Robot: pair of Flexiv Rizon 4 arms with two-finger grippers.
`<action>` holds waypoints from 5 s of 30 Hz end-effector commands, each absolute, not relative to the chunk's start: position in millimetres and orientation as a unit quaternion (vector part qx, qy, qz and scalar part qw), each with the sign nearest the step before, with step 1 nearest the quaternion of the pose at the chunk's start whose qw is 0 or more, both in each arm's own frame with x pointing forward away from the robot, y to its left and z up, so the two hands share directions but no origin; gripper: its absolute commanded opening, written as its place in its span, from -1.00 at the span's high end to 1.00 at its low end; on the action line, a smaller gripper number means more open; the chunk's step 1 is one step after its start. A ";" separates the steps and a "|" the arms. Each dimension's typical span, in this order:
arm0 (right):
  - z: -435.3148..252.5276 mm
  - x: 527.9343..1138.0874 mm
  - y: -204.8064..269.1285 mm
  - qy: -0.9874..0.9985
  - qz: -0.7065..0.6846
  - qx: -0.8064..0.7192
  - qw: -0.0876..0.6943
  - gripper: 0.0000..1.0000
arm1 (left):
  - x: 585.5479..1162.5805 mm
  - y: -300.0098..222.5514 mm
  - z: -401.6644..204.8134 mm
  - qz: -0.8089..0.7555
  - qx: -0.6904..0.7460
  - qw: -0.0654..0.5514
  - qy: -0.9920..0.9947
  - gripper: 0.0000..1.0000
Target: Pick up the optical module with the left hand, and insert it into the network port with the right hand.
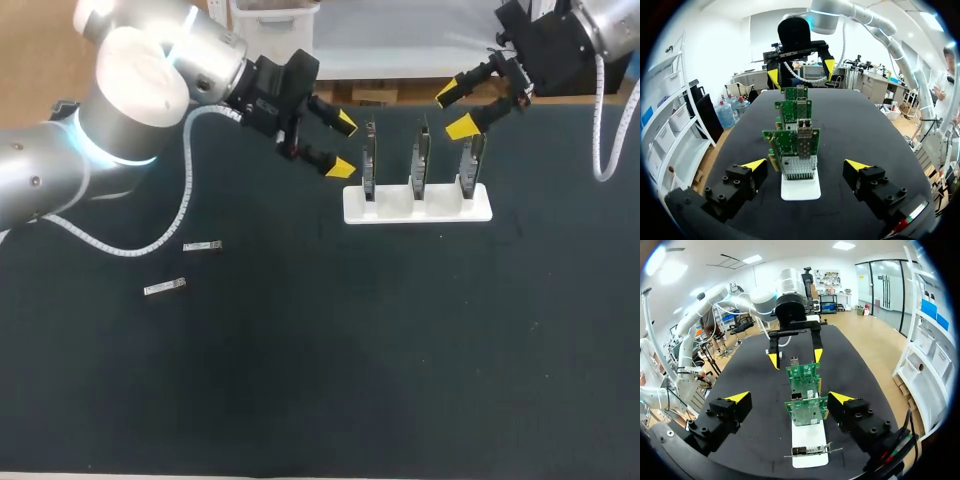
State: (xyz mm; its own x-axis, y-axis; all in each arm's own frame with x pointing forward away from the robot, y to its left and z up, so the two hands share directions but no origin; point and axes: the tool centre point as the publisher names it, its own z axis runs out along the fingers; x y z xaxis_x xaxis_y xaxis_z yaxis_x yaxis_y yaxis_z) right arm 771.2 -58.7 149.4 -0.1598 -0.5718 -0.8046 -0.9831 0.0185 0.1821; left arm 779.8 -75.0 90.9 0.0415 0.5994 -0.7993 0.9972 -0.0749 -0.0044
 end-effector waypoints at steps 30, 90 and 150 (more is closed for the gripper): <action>149.4 770.7 -58.5 0.660 0.379 -0.589 0.272 -1.00 | 707.0 106.3 97.6 -0.161 0.654 0.228 0.703 -1.00; 149.4 770.7 -58.5 0.660 0.379 -0.589 0.272 -1.00 | 682.6 160.9 17.0 -0.003 0.653 0.036 0.756 -1.00; 149.4 770.7 -58.5 0.660 0.379 -0.589 0.272 -1.00 | 684.5 166.7 -10.0 -0.004 0.654 0.015 0.756 0.94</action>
State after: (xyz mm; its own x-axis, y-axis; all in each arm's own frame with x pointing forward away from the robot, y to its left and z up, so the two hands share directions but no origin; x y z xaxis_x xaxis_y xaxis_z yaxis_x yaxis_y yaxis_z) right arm 771.2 -58.8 149.4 -0.1597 -0.5718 -0.8047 -0.9831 0.0184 0.1820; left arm 683.3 166.7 -9.9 -0.1462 0.9888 -0.0290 0.9891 0.1467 0.0161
